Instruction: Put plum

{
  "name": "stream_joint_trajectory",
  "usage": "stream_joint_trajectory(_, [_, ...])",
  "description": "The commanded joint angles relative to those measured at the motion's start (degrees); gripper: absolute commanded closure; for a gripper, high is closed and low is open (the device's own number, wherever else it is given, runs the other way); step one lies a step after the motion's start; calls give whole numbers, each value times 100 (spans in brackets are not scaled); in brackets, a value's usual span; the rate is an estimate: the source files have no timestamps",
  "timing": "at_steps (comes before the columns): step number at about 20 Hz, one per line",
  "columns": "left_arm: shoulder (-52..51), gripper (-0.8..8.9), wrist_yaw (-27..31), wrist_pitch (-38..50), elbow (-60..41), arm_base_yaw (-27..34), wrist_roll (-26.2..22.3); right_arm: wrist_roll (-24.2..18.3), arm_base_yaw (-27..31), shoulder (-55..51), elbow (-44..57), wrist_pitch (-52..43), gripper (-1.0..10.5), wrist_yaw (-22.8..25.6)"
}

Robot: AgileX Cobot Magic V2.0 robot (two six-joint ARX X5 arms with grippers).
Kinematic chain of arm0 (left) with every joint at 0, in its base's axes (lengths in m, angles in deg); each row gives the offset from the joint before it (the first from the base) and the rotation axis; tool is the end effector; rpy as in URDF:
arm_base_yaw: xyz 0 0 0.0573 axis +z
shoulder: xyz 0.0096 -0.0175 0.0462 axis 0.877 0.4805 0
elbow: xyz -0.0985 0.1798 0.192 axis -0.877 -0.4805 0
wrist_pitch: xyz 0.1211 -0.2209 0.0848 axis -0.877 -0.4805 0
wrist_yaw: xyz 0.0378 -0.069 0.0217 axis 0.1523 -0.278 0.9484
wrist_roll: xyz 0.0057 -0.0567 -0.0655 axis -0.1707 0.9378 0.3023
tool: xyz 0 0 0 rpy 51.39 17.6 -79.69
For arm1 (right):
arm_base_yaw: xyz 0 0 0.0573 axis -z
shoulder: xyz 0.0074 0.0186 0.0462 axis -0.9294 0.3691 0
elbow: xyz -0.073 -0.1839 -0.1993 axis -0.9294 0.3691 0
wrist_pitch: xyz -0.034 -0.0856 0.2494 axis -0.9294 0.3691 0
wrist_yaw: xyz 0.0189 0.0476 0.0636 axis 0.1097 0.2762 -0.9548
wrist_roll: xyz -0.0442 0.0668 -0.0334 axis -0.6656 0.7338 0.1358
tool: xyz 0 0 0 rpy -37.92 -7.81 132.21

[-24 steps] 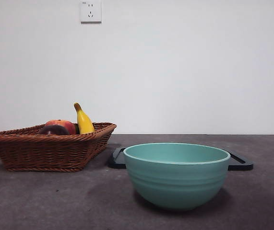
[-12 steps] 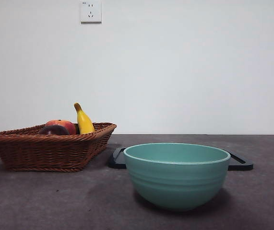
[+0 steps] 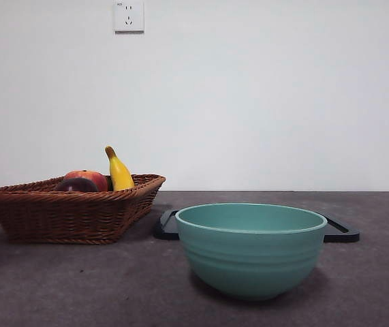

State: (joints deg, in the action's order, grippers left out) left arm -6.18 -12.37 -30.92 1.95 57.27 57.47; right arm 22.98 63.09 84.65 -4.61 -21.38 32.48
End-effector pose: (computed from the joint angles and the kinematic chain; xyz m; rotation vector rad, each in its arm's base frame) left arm 0.1291 -0.0459 0.3049 -0.1690 0.7137 -0.5635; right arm 0.1276 0.0492 0.3288 0.1679 0.7187 0.5901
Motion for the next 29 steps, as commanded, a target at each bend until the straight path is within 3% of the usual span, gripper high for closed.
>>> stream_joint_trajectory(1, [251, 805, -24, -299, 358, -129, -455, -446, -262, 304, -286, 433, 937, -26])
stream_joint_trajectory(6, [417, 805, -31, -496, 494, -297, -531, -619, -796, 592, -350, 929, 937, 61])
stream_joint_trajectory(10, [417, 777, -28, -503, 494, -297, -531, -614, -887, 595, -350, 922, 935, 74])
stream_joint_trajectory(12, [417, 665, -26, -505, 494, -297, -531, -610, -887, 595, -350, 920, 881, 74])
stream_joint_trajectory(15, [417, 430, -22, -505, 494, -297, -529, -568, -887, 595, -350, 907, 568, 76])
stream_joint_trajectory(17, [417, 318, -13, -503, 494, -297, -527, -566, -887, 595, -350, 903, 543, 74])
stream_joint_trajectory(26, [822, 314, 55, 260, 503, -326, -297, -544, -887, 595, -350, 898, 543, 74])
stream_joint_trajectory(29, [1322, 314, 369, 719, 629, -417, -262, -542, -887, 595, -350, 879, 543, 74])
